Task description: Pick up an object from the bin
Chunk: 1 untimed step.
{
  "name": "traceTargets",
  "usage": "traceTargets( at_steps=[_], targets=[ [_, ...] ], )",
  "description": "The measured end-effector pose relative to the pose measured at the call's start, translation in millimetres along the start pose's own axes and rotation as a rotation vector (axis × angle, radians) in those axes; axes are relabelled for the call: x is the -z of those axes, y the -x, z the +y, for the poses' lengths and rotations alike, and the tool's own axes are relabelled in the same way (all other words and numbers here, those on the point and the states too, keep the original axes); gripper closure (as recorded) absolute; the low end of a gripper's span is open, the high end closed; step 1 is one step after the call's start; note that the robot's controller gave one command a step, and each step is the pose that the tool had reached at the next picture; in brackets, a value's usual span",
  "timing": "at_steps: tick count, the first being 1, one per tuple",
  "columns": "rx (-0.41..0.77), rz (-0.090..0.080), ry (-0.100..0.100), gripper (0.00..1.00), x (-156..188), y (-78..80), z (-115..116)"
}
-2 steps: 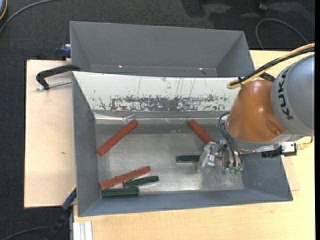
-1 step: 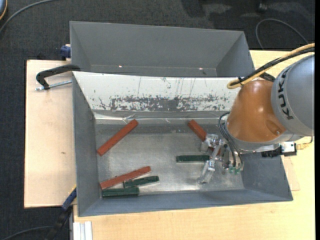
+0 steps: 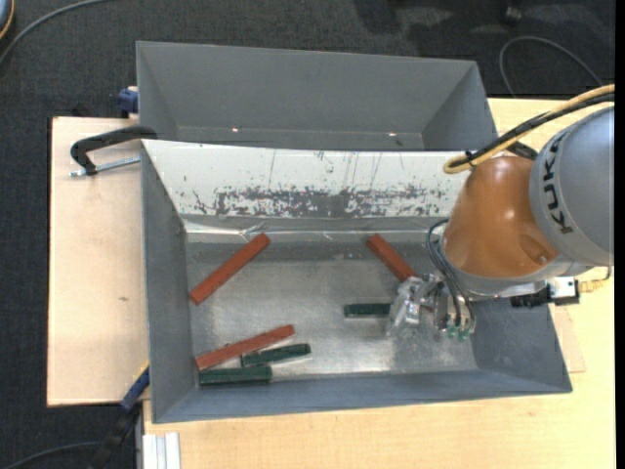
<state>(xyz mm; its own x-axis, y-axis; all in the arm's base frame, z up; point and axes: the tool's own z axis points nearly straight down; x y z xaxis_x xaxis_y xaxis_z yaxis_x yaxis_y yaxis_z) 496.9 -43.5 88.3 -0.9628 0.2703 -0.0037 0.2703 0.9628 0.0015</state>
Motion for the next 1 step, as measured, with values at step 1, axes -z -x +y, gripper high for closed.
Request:
traceTargets(
  at_steps=[1],
  targets=[
    [0.143,-0.006,0.000,1.00,-15.2,89.7,-17.7]
  ],
)
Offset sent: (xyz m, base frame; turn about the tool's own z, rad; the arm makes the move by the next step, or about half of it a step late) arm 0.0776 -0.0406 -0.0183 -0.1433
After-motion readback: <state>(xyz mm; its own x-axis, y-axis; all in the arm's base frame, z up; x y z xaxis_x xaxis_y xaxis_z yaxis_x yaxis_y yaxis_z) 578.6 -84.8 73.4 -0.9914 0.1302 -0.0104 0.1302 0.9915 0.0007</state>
